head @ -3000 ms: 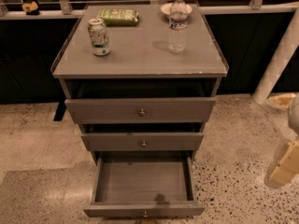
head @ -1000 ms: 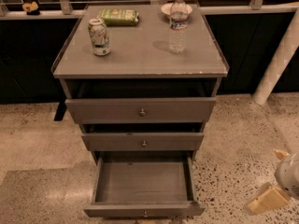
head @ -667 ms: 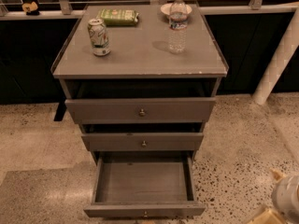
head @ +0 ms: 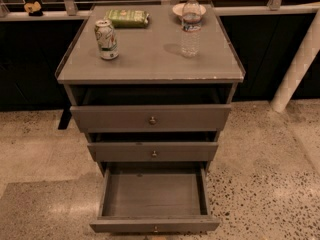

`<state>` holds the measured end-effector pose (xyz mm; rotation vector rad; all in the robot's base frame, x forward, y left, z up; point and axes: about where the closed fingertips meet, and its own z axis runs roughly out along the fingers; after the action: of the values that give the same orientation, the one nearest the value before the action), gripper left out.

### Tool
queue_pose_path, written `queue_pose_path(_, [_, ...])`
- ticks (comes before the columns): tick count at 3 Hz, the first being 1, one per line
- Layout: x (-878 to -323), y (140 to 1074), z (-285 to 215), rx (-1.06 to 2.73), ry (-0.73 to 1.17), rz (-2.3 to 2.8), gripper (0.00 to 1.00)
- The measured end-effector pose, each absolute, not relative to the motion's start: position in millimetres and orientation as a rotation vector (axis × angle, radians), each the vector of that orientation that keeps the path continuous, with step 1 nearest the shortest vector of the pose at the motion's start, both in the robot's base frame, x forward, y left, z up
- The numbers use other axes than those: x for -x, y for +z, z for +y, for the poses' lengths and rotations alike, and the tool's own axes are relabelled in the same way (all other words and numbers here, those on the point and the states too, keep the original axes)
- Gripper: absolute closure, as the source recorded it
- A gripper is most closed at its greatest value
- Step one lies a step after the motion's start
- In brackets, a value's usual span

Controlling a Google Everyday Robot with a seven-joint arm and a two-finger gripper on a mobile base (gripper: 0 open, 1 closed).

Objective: Close bottom drawer

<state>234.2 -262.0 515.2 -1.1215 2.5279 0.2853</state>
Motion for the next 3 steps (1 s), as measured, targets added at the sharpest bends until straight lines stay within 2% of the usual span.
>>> queue_pose_path(1, [-210, 443, -253, 1.100, 0.334, 2.643, 0.00])
queue_pose_path(2, [-233, 387, -259, 0.945, 0.334, 2.745, 0.00])
queue_pose_path(3, [-286, 349, -265, 0.813, 0.315, 2.784, 0.00])
